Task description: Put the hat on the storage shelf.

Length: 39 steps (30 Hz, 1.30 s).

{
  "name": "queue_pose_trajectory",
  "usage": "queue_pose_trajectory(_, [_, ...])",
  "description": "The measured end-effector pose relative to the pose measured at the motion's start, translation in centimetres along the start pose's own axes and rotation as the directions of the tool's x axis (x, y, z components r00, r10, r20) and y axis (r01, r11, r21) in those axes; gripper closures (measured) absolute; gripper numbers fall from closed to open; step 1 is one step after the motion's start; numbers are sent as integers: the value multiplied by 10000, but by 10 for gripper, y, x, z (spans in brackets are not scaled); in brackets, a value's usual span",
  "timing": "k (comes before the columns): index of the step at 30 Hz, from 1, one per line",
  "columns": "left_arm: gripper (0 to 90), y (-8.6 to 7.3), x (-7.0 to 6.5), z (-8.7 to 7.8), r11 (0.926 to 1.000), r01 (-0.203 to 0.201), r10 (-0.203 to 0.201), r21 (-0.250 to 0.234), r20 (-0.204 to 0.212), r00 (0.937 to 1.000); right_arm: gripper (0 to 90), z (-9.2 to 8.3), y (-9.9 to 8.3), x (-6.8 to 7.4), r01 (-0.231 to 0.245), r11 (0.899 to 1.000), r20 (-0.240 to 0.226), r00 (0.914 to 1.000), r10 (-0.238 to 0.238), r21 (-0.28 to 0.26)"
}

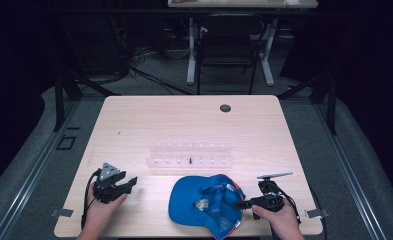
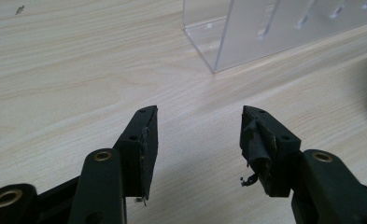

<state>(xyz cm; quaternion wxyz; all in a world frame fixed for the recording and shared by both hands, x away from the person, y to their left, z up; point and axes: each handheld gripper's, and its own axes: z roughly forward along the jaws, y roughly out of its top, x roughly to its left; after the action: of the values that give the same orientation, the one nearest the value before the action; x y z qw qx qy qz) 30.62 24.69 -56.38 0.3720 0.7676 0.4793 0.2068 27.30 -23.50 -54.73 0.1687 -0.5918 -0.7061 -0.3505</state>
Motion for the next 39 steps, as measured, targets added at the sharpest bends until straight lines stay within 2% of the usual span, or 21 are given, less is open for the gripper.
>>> queue_pose_trajectory(8, [472,0,-1,1,10000,29,-29,-14,47,10000,622,-10,3,1,-156,9998,-827,9965,146,-108])
queue_pose_trajectory(10, [472,0,-1,1,10000,23,-23,-35,33,10000,630,-11,3,1,-179,9997,-884,9959,166,-137])
queue_pose_trajectory(15, [472,0,-2,1,10000,26,-26,-30,36,10000,653,-14,5,3,-18,10000,-941,9956,20,22])
queue_pose_trajectory(19, [472,0,-1,1,10000,-44,44,48,51,10000,667,-18,6,6,-188,9997,-954,9953,175,-127])
queue_pose_trajectory(22, [472,0,-2,1,10000,-55,55,44,67,10000,697,-21,8,5,62,10000,-979,9952,-57,47])
queue_pose_trajectory(24, [472,0,-2,1,9999,-70,69,92,46,10000,703,-20,7,7,-85,9999,-971,9952,78,-68])
queue_pose_trajectory(26, [472,0,-2,1,10000,-66,65,70,33,10000,721,-21,8,7,47,9999,-925,9957,-34,138])
queue_pose_trajectory(28, [472,0,-2,2,10000,-61,61,46,19,10000,721,-22,8,7,48,9999,-931,9957,-33,162])
queue_pose_trajectory(30, [472,0,-2,1,10000,-70,70,71,26,10000,759,-21,8,8,51,9998,-989,9951,-32,188])
queue_pose_trajectory(32, [472,0,-2,2,10000,-62,62,53,34,10000,762,-20,7,9,-94,9999,-950,9954,100,67])
queue_pose_trajectory(39, [472,0,-2,2,10000,-60,60,54,39,10000,765,-22,10,11,32,9997,-957,9954,-7,255])
